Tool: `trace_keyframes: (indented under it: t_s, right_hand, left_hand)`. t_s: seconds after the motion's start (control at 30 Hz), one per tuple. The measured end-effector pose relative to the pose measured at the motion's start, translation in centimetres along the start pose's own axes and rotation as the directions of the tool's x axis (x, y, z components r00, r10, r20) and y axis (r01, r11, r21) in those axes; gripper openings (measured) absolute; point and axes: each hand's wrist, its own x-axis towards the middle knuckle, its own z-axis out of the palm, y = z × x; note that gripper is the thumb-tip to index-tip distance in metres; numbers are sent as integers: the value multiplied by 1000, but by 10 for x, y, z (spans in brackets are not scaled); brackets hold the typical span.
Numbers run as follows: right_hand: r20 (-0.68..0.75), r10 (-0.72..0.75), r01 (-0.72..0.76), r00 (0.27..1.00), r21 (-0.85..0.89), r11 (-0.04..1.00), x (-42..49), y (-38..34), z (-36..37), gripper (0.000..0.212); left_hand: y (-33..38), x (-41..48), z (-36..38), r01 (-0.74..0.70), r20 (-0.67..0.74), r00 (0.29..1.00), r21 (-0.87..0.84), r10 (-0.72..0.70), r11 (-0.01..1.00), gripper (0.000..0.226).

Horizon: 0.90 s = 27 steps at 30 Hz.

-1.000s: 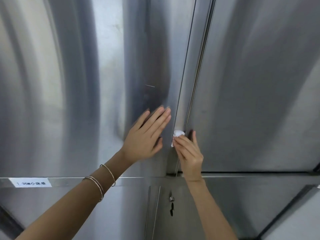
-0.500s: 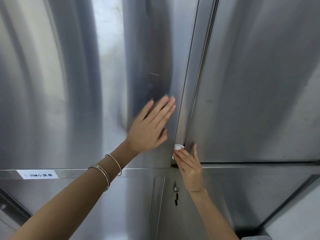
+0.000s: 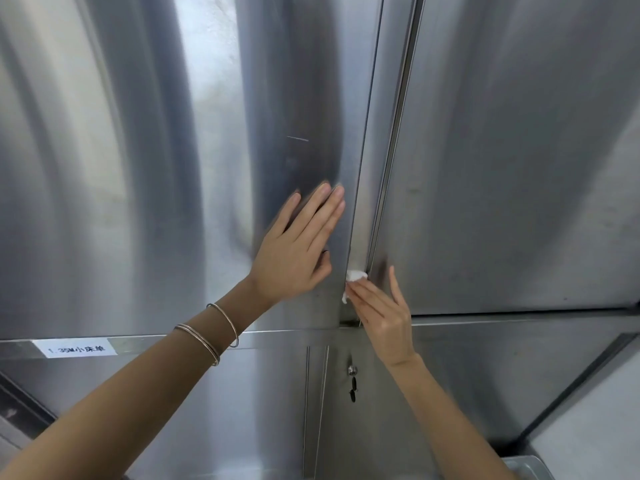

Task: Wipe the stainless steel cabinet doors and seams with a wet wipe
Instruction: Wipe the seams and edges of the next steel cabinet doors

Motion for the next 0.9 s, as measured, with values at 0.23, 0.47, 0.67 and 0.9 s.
trace_keyframes:
  t_s: [0.23, 0.47, 0.67, 0.9]
  right_hand:
    - [45, 24, -23, 999, -40, 999, -50, -7, 15, 10]
    - [122, 62, -59, 991, -26, 998, -50, -11, 8, 8]
    - [-48, 263, -250, 964, 193, 949, -8, -23, -38, 12]
    - [-193, 397, -375, 897, 138, 916, 65, 28, -106, 6]
  left_hand:
    - [1, 1, -4, 9, 17, 1000, 18, -9, 1000, 71]
    - [3, 3, -17, 28, 91, 995, 11, -29, 1000, 73]
    - [7, 7, -35, 54, 173, 984, -39, -46, 998, 71]
    - [20, 54, -42, -3, 35, 999, -150, 8, 989, 56]
